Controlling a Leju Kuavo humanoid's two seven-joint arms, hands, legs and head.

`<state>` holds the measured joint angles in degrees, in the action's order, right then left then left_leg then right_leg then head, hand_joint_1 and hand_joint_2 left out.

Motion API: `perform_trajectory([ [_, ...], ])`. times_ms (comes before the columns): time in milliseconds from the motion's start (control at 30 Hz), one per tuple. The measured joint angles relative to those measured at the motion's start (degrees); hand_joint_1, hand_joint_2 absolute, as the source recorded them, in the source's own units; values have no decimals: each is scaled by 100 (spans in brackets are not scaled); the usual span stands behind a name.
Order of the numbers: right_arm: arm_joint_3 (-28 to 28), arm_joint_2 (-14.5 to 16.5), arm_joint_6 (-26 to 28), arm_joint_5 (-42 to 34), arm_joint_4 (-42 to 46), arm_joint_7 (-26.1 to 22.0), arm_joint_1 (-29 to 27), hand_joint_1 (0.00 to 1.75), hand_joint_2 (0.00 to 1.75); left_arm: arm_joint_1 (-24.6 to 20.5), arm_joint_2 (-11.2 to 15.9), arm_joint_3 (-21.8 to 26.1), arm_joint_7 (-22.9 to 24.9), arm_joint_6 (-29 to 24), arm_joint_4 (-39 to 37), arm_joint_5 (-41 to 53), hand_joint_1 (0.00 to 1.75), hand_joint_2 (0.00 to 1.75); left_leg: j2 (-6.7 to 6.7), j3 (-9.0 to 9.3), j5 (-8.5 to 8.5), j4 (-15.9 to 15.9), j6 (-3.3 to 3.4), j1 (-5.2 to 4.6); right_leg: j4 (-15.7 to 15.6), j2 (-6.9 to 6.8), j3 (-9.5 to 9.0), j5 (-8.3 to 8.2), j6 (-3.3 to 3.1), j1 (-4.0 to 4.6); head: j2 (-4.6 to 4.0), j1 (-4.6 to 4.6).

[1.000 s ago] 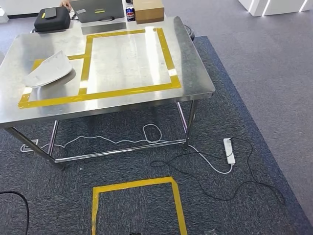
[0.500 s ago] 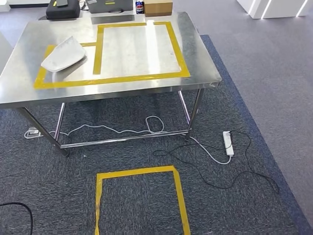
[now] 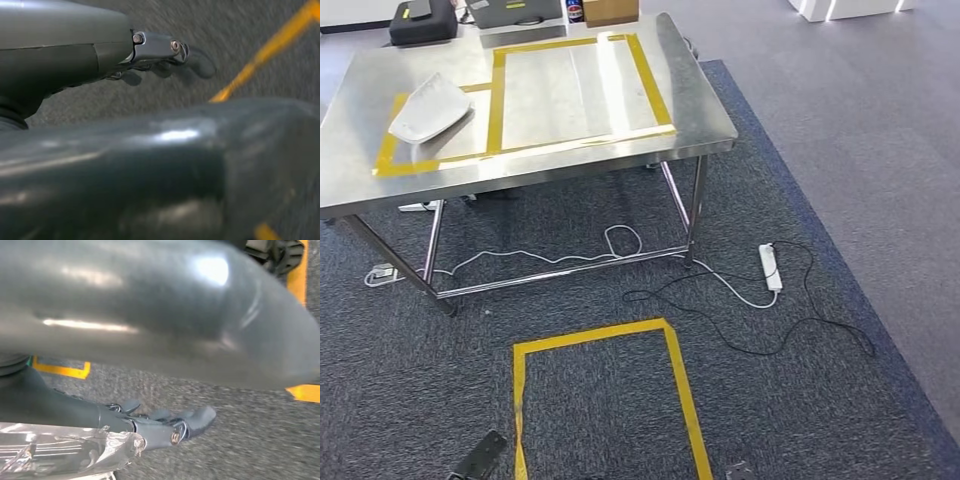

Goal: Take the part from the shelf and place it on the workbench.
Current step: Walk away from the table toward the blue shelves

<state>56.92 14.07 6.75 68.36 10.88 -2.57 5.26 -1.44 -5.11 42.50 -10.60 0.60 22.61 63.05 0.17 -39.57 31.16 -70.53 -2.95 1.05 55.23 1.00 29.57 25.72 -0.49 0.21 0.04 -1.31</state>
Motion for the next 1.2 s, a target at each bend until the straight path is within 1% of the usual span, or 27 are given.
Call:
perform_trajectory([
  [33, 0, 1, -8, -2, 0, -7, -3, 0, 0, 0, 2, -233, -141, 21, -160, -235, 0, 0, -3, 92, -76, 37, -9, 5, 11, 45, 46, -28, 20, -2, 0, 0],
  [67, 1, 1, -12, -27, 1, -30, -5, 0, 0, 3, 8, -407, -287, 27, -279, -625, 0, 0, -17, 282, -215, 278, -13, 9, 26, 89, 81, -50, 45, -10, 0, -2],
  [133, 11, 1, -5, -143, 1, -127, -4, 0, 0, -4, 8, -538, -725, 39, -459, -1645, 0, 0, -147, 770, -452, 1011, -8, 31, 85, 162, 167, -68, 107, -20, 0, -3],
  [167, 22, 1, 3, -209, 1, -176, -2, 0, 0, -23, -5, -483, -887, 32, -536, -2117, 0, 0, -218, 931, -489, 1284, 8, 40, 126, 193, 207, -74, 141, -16, 0, 1],
  [200, 33, 1, 12, -260, 1, -212, -3, 0, 0, -43, -21, -381, -957, 15, -607, -2483, 0, 0, -271, 1011, -479, 1436, 31, 45, 161, 221, 247, -82, 176, -8, 0, 4],
  [267, 50, 0, 19, -295, 1, -231, -25, 0, 0, -59, -56, -218, -868, -38, -722, -2749, 0, 0, -237, 994, -449, 1470, 105, 42, 196, 285, 303, -110, 236, -9, 0, 8],
  [333, 60, -1, 15, -296, 0, -221, -56, 0, 0, -54, -63, -153, -778, -52, -783, -2741, 0, 0, -153, 970, -468, 1468, 187, 45, 337, 219, 403, -14, 291, -20, 0, 21],
  [367, 64, -1, 13, -296, -1, -217, -59, 0, 0, -55, -65, -125, -763, -54, -808, -2738, 0, 0, -106, 959, -481, 1472, 223, 49, 573, 144, 518, 132, 317, -24, 0, 32],
  [433, 66, 1, 7, -295, -2, -210, -46, 0, 0, -51, -64, -65, -747, -54, -852, -2740, 0, 0, -5, 939, -494, 1471, 261, 33, 1343, -4, 857, 526, 363, -28, 0, 55],
  [467, 66, 1, -1, -292, -2, -198, -42, 0, 0, -46, -64, -45, -734, -53, -873, -2742, 0, 0, 54, 933, -496, 1470, 267, 25, 1701, -32, 1015, 664, 375, -31, 0, 56],
  [500, 66, 0, -9, -286, -2, -178, -46, 0, 0, -43, -66, -27, -723, -49, -891, -2757, 0, 0, 111, 932, -497, 1470, 269, 17, 1896, -47, 1092, 701, 378, -31, 0, 56],
  [533, 66, -1, -17, -278, -1, -149, -54, 0, 0, -44, -69, -4, -714, -39, -905, -2788, 0, 0, 165, 935, -497, 1469, 270, 12, 1863, -60, 1059, 626, 373, -30, 0, 56],
  [567, 67, -1, -24, -269, -1, -120, -60, 0, 0, -48, -75, 32, -708, -26, -916, -2831, 0, 0, 220, 944, -496, 1469, 267, 8, 1603, -90, 915, 460, 359, -28, 0, 56],
  [600, 67, -2, -25, -259, 0, -98, -61, 0, 0, -51, -83, 74, -708, -11, -925, -2872, 0, 0, 273, 956, -491, 1469, 260, 1, 1196, -176, 696, 252, 339, -23, 0, 56],
  [667, 68, -1, -24, -230, -1, -86, -41, 0, 0, -53, -95, 149, -703, 11, -938, -2896, 0, 0, 372, 969, -477, 1457, 223, -36, 477, -409, 328, 10, 293, 16, 0, 58],
  [700, 67, 0, -21, -215, -1, -96, -31, 0, 0, -53, -98, 173, -697, 15, -943, -2885, 0, 0, 421, 968, -473, 1452, 199, -56, 313, -478, 257, -20, 268, 32, 0, 53],
  [733, 67, 0, -19, -200, -1, -109, -28, 0, 0, -56, -98, 193, -688, 17, -948, -2874, 0, 0, 475, 964, -474, 1449, 173, -71, 274, -473, 261, -7, 242, 49, 0, 49],
  [800, 67, -1, -13, -184, 0, -147, -41, 0, 0, -73, -96, 226, -676, 20, -954, -2864, 0, 0, 545, 961, -456, 1442, 113, -65, 266, -341, 303, -38, 165, 42, 0, 37],
  [867, 68, 0, -9, -166, 1, -186, -37, 0, 0, -88, -95, 244, -673, 25, -958, -2851, 0, 0, 381, 862, -267, 1215, 58, -48, 237, -215, 319, -82, 89, 22, 0, 21],
  [933, 66, 1, -9, -153, 1, -211, -9, 0, 0, -80, -93, 249, -653, 29, -969, -2777, 0, 0, 137, 546, 103, 539, 40, -46, 229, -82, 339, -111, 47, 12, 0, -2],
  [967, 66, 1, -13, -150, 1, -209, -2, 0, 0, -70, -89, 246, -625, 23, -976, -2685, 0, 0, 81, 361, 247, 162, 41, -49, 230, -5, 348, -120, 37, 13, 0, -8],
  [1000, 65, 1, -26, -146, 1, -198, -3, 0, 0, -59, -81, 230, -587, 7, -981, -2544, 0, 0, 51, 227, 298, -94, 47, -53, 232, 74, 352, -126, 34, 15, 0, -10],
  [1033, 65, 1, -51, -144, 1, -184, -10, 0, 0, -52, -73, 199, -575, -15, -984, -2366, 0, 0, 36, 183, 232, -150, 57, -55, 234, 155, 353, -132, 37, 17, 0, -9],
  [1067, 66, 1, -90, -144, 0, -170, -16, 0, 0, -48, -59, 144, -622, -38, -987, -2151, 0, 0, 17, 237, 68, -3, 68, -54, 238, 236, 353, -138, 46, 16, 0, -9],
  [1100, 66, 1, -136, -147, 0, -163, -19, 0, 0, -46, -42, 61, -731, -54, -989, -1934, 0, 0, -37, 378, -147, 310, 78, -47, 242, 313, 353, -145, 58, 14, 0, -9],
  [1133, 66, 1, -177, -155, 0, -161, -16, 0, 0, -44, -22, -37, -883, -58, -992, -1757, 0, 0, -165, 548, -332, 683, 87, -35, 257, 386, 363, -151, 79, 22, 0, -11],
  [1200, 66, 1, -219, -173, 1, -149, -6, 0, 0, -41, 18, -222, -1121, -49, -1002, -1566, 0, 0, -380, 794, -492, 1233, 104, -3, 300, 524, 422, -163, 127, 34, 1, -6],
])
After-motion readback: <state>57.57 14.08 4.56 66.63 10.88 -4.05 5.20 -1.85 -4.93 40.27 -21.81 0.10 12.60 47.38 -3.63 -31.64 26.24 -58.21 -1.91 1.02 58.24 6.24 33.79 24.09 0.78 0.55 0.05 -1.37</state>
